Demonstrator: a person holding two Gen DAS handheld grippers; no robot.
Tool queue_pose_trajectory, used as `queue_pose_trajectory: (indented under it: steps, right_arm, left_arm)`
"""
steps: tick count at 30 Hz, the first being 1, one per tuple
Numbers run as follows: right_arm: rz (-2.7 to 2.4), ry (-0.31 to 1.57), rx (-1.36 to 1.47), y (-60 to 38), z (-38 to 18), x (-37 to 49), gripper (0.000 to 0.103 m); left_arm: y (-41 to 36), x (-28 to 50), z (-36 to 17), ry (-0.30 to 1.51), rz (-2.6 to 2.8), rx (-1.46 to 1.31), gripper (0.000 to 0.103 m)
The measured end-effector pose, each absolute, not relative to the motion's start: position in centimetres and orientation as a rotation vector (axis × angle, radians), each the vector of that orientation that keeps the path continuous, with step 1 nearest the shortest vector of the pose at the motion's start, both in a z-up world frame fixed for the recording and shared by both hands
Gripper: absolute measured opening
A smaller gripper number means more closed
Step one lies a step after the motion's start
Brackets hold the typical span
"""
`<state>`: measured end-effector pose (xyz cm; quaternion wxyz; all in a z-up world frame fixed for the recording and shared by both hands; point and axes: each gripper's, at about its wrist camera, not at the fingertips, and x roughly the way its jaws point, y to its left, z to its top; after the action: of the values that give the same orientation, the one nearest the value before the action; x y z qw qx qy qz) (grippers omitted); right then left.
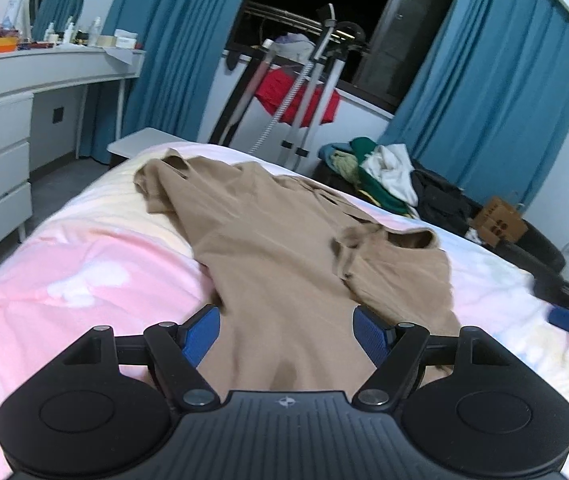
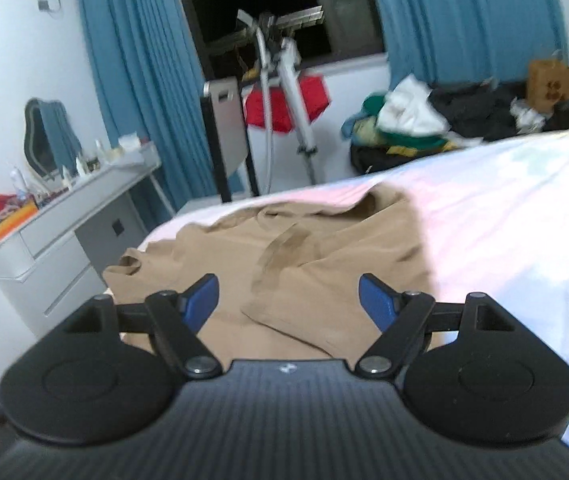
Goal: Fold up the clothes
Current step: 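Release the folded side and withdraw the right gripper, then move the left gripper to the unfolded side of the tan shirt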
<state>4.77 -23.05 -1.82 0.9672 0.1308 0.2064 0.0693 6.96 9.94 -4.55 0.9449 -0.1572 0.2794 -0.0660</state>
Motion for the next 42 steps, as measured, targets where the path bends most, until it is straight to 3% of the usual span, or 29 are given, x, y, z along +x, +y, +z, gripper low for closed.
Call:
queue_pose_trajectory:
  steps: [10,22,32,35,37,39,42]
  right_arm:
    - [-0.009,0.368,0.397,-29.8,-2.5,-9.1,0.079]
    - [-0.187,0.269,0.491,-36.4,-3.1,-11.5,0.079]
    - [-0.243,0.281,0.632,-40.8,-5.4,-11.0,0.079]
    - [-0.243,0.300,0.665,-41.4,-6.2,-10.5,0.079]
    - [-0.238,0.307,0.676,-41.6,-6.5,-10.4,0.079]
    - [-0.233,0.315,0.683,-41.6,-6.7,-10.3,0.079]
    - [-0.226,0.317,0.692,-41.6,-6.7,-10.4,0.079]
  left_arm:
    - [5.2,2.1,-3.5,0.573,-0.252,-0.262,0.075]
    - [-5.8,-3.4,-4.8,0.710,-0.470,-0.268,0.072]
    - [-17.9,-6.7,-10.2,0.763,-0.549,-0.079,0.063]
    - [-17.9,-6.0,-11.5,0.799,-0.538,-0.089,0.048]
    - [-17.9,-5.5,-12.3,0.824,-0.531,-0.096,0.023]
    - [-17.8,-4.9,-13.1,0.848,-0.524,-0.104,0.005]
    - [-15.5,-4.0,-12.5,0.876,-0.543,-0.189,0.001]
